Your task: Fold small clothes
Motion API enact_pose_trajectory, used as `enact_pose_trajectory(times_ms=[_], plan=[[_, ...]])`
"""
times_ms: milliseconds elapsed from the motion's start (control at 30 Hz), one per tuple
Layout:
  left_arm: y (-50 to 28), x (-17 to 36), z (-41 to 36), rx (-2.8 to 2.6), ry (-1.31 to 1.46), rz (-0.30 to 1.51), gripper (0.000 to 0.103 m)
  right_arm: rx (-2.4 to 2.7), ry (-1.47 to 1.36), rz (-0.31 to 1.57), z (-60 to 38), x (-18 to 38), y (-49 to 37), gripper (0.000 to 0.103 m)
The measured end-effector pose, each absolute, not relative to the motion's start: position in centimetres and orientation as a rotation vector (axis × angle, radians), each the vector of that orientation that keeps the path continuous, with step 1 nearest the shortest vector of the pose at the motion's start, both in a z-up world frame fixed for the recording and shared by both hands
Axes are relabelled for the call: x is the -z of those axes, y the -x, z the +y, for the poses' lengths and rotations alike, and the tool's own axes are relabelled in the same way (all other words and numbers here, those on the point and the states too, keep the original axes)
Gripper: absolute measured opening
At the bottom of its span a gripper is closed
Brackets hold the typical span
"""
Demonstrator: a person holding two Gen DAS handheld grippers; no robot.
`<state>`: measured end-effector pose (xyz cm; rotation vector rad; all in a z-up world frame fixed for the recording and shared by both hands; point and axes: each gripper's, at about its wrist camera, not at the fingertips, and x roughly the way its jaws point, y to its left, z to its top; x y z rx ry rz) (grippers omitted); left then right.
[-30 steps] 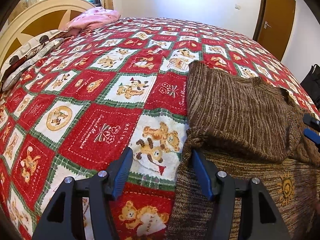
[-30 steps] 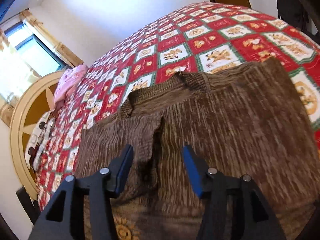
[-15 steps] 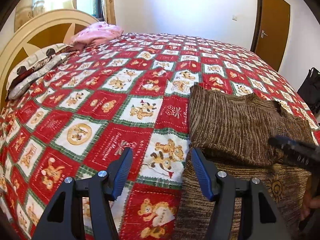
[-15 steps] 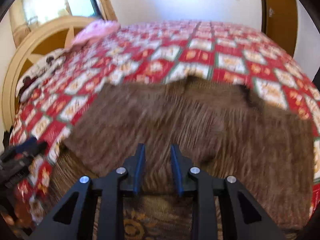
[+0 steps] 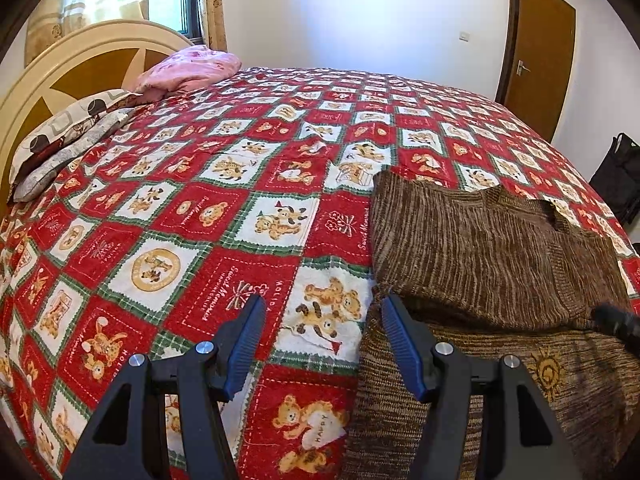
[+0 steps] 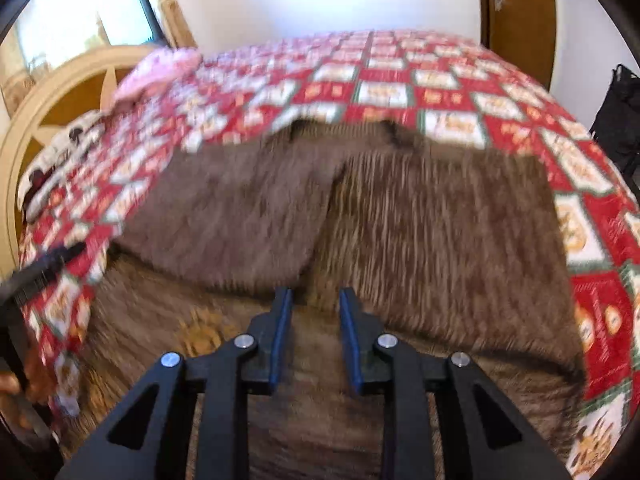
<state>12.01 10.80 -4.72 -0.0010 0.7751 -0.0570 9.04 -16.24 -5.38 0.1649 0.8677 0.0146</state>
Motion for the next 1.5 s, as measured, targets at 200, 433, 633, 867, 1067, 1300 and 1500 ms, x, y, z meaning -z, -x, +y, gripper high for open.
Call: enact_pose_trajectory(times_ms=[200,433,633,867,1067,1300,1500], plan=[[-11.0,3.0,12.8,0.021,-0.023,0.722,0.062,-0.091,-0.161,0.884,-13.8,6.5,-11.9,0.029],[-7.8,1.3,17.6,0.017,-0.052,0.681,0.064,-0.099,-0.171,0.889,-13.0,5.5,-10.5,0.032],[-4.4,0.1,20.4,0.031,-0.065,0.645,0.071,-0.346,-0.177,0.843,-8.9,2.4,-4.9,0.061],[-1.4,-1.0,24.5,0.048,0.077,0.658,0.076,-0.639,-0.071,0.918,-1.2,3.5,0.7,0.061],[1.7,-0.4,25.3,-0.009,-0.023,0.638,0.076,-0.821,0.077,0.929,4.3,4.4,4.4,0.061],[4.1,-0.1,25.9,-0.017,-0.066,0.609,0.076,-0.892,0.165,1.06,9.2,9.0,4.5,0.061],[4.7,-1.7,28.4,-0.064,0.033,0.56,0.076,-0.813,0.413,1.003,12.3,10.5,5.8,0.038]])
